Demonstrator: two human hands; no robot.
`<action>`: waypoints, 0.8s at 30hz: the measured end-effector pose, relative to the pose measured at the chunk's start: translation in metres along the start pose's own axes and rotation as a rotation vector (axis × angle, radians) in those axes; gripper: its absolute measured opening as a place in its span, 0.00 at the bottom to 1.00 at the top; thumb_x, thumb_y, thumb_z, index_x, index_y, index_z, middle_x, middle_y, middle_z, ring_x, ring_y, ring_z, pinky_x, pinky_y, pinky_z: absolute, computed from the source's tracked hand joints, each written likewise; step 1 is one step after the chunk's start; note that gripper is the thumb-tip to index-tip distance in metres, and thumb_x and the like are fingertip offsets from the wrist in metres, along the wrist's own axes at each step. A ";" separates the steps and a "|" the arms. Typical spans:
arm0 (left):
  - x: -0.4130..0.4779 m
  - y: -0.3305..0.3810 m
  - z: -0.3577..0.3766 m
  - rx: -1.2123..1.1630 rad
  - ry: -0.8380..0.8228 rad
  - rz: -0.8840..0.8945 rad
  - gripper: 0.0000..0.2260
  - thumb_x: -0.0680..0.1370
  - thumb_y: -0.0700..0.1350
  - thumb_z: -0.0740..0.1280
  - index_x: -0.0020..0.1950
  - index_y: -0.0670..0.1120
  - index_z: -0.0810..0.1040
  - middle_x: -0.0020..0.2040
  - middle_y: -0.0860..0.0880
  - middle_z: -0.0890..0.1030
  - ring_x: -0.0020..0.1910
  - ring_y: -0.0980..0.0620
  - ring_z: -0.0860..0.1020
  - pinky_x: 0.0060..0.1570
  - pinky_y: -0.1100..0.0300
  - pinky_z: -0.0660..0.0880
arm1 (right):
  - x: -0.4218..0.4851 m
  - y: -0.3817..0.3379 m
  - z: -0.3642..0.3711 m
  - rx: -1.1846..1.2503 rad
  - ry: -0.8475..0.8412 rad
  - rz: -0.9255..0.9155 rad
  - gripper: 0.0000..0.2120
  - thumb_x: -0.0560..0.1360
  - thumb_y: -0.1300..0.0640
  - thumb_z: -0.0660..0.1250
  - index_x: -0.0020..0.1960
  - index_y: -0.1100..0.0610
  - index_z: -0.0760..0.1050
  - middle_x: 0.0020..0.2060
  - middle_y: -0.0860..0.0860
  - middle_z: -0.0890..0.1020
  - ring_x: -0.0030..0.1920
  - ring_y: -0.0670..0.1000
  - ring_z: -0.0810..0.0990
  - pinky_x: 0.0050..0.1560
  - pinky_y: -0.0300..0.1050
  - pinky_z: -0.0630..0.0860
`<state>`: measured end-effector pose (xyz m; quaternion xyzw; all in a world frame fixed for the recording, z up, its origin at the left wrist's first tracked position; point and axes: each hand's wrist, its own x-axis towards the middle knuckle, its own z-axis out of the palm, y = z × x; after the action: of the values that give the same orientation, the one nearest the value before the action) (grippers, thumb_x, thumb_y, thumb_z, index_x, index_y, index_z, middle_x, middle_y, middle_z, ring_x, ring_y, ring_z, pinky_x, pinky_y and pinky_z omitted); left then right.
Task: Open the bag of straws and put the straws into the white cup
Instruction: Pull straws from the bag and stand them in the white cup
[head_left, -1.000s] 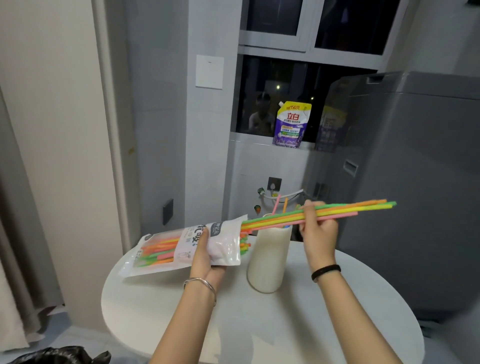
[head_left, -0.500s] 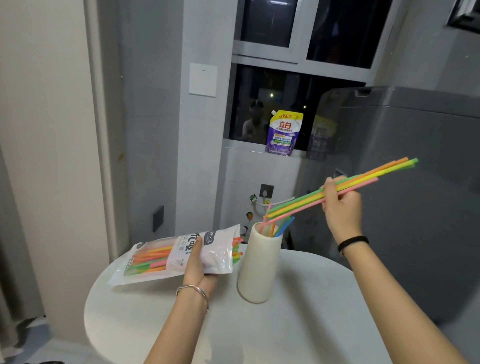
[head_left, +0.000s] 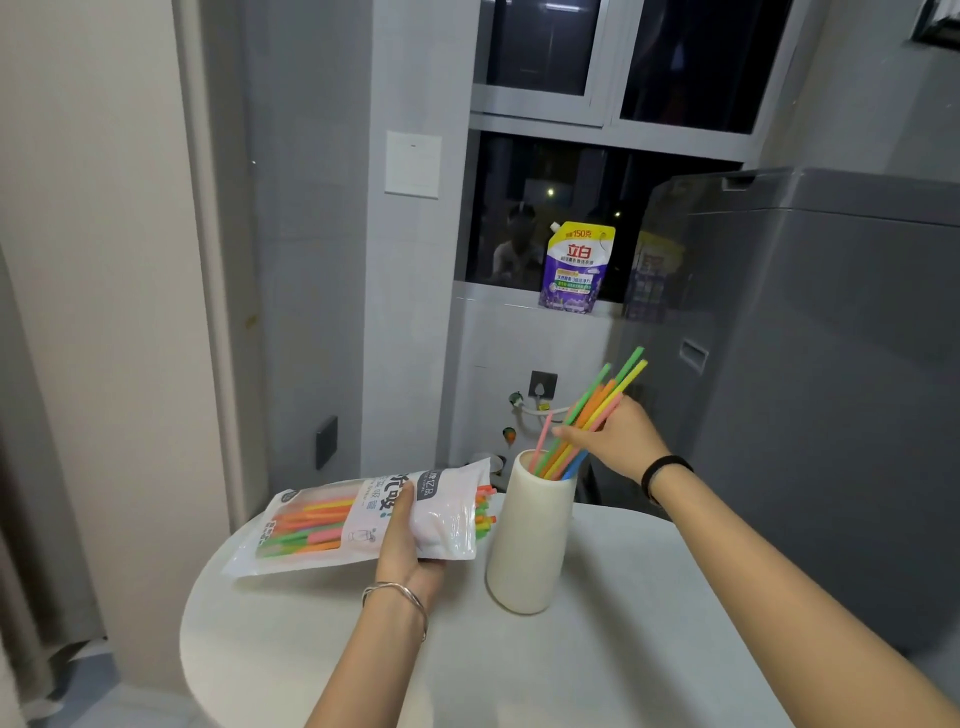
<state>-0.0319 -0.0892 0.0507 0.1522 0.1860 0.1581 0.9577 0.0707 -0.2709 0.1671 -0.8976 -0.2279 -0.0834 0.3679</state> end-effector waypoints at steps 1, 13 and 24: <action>0.000 0.000 0.000 0.002 -0.002 0.003 0.24 0.78 0.46 0.67 0.73 0.47 0.67 0.64 0.41 0.79 0.62 0.40 0.77 0.66 0.35 0.67 | 0.001 0.000 -0.001 0.023 0.001 0.003 0.11 0.70 0.53 0.73 0.41 0.61 0.79 0.38 0.60 0.83 0.41 0.57 0.83 0.48 0.58 0.80; -0.009 -0.004 0.004 -0.022 -0.013 -0.005 0.11 0.79 0.46 0.66 0.60 0.47 0.72 0.56 0.42 0.82 0.59 0.40 0.78 0.67 0.36 0.67 | -0.018 -0.016 0.004 0.230 0.354 -0.117 0.05 0.73 0.54 0.69 0.44 0.55 0.76 0.30 0.52 0.75 0.32 0.47 0.74 0.37 0.41 0.74; -0.016 -0.004 -0.001 0.193 0.033 0.271 0.20 0.76 0.44 0.70 0.67 0.44 0.75 0.62 0.44 0.81 0.61 0.45 0.79 0.64 0.45 0.73 | -0.082 -0.018 0.126 1.208 0.046 0.448 0.18 0.80 0.46 0.52 0.56 0.59 0.73 0.49 0.52 0.79 0.45 0.49 0.79 0.44 0.41 0.76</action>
<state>-0.0455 -0.0981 0.0535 0.2644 0.1941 0.2696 0.9054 -0.0124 -0.1999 0.0621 -0.5563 -0.0338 0.1193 0.8217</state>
